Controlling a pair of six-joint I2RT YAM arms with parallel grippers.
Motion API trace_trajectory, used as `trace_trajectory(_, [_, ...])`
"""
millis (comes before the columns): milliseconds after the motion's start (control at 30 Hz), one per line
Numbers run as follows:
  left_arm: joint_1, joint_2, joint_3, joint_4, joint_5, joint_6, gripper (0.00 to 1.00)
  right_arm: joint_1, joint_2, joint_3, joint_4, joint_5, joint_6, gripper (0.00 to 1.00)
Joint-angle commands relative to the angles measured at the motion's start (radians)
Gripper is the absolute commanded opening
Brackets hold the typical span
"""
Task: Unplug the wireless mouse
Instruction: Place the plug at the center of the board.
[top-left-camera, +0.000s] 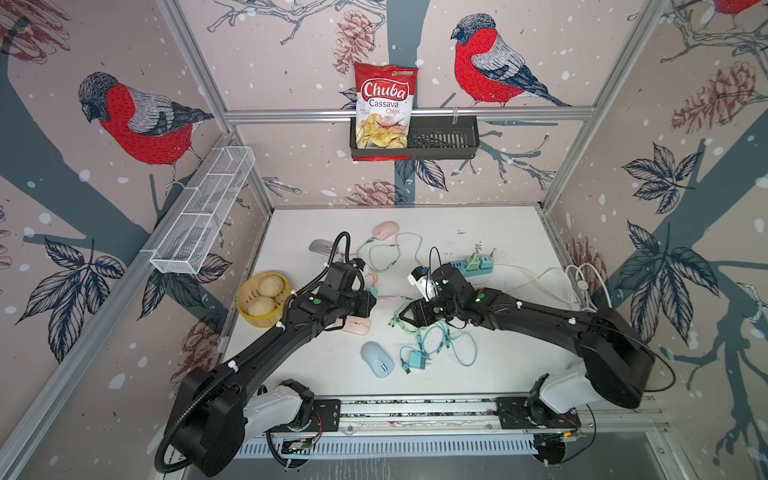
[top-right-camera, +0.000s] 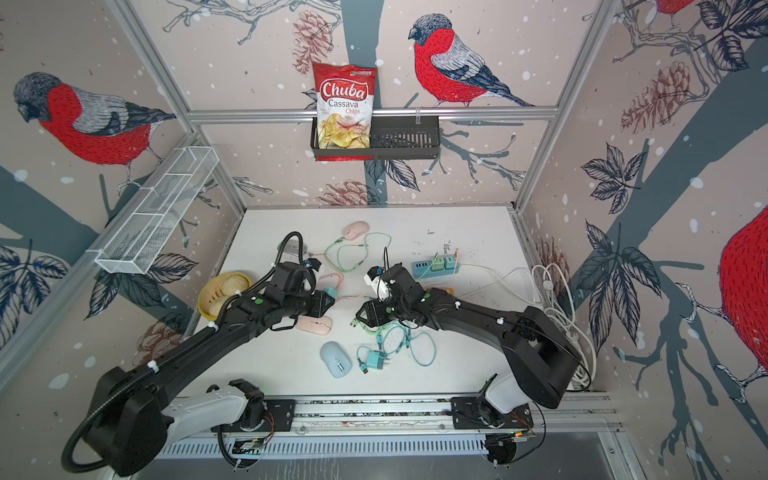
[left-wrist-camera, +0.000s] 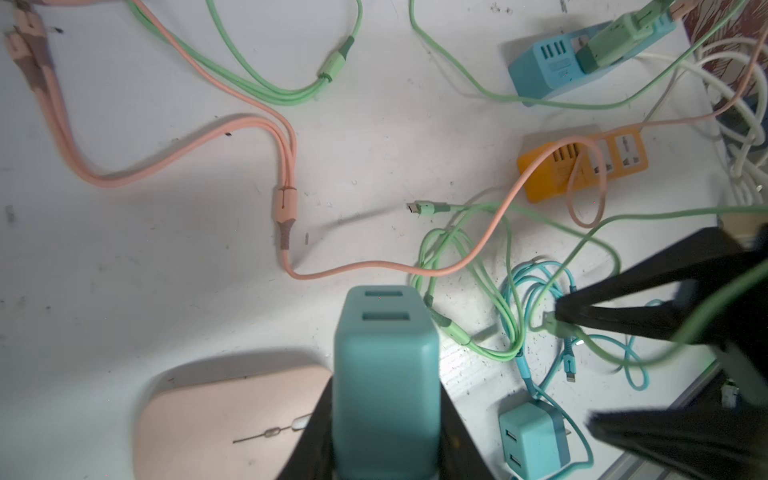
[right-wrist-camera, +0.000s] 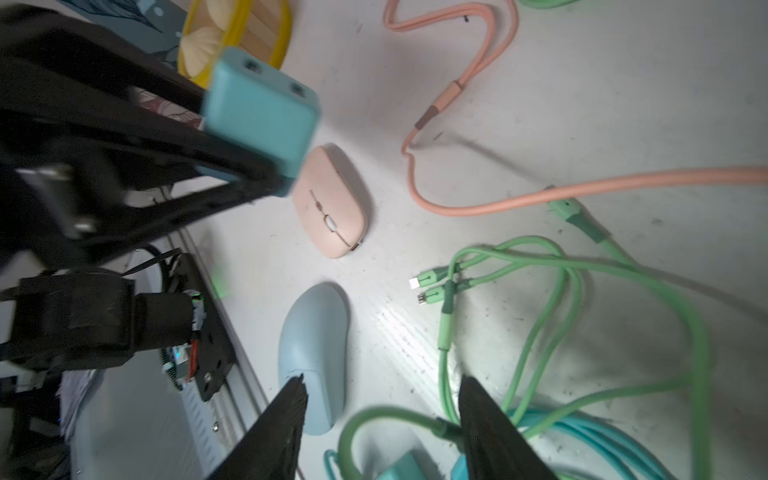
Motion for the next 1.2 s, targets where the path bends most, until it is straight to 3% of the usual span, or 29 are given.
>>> trace_trajectory(0, [-0.064, 0.081, 0.03, -0.027, -0.049, -0.021, 0.0, 0.0, -0.013, 0.029, -0.115, -0.134, -0.042, 0.63])
trace_trajectory(233, [-0.12, 0.25, 0.073, -0.082, -0.156, -0.026, 0.0, -0.006, -0.06, 0.053, -0.234, -0.023, -0.076, 0.66])
trace_trajectory(300, [-0.123, 0.246, 0.067, -0.077, -0.155, -0.025, 0.0, 0.002, -0.067, 0.056, -0.245, -0.017, -0.091, 0.74])
trace_trajectory(400, [-0.125, 0.244, 0.073, -0.073, -0.14, -0.016, 0.0, 0.016, 0.007, 0.059, -0.259, 0.12, -0.092, 0.9])
trace_trajectory(467, [-0.126, 0.251, 0.083, -0.073, -0.131, -0.006, 0.0, -0.003, 0.121, 0.105, -0.311, 0.08, -0.119, 0.89])
trace_trajectory(500, [-0.126, 0.257, 0.089, -0.075, -0.126, -0.002, 0.0, 0.003, 0.163, 0.129, -0.337, 0.078, -0.134, 0.96])
trace_trajectory(533, [-0.129, 0.261, 0.092, -0.076, -0.119, 0.001, 0.0, 0.02, 0.18, 0.143, -0.349, 0.099, -0.142, 1.0])
trace_trajectory(633, [-0.135, 0.275, 0.089, -0.078, -0.11, 0.013, 0.0, 0.04, 0.165, 0.155, -0.364, 0.099, -0.151, 0.99])
trace_trajectory(933, [-0.143, 0.3, 0.101, -0.105, -0.112, 0.038, 0.0, 0.009, -0.062, 0.249, -0.417, -0.258, -0.202, 0.99])
trace_trajectory(1100, [-0.143, 0.312, 0.102, -0.102, -0.099, 0.045, 0.0, -0.107, -0.165, 0.196, -0.194, -0.555, -0.031, 1.0])
trace_trajectory(1167, [-0.143, 0.31, 0.102, -0.099, -0.097, 0.043, 0.0, -0.136, -0.154, 0.162, -0.146, -0.607, 0.012, 1.0])
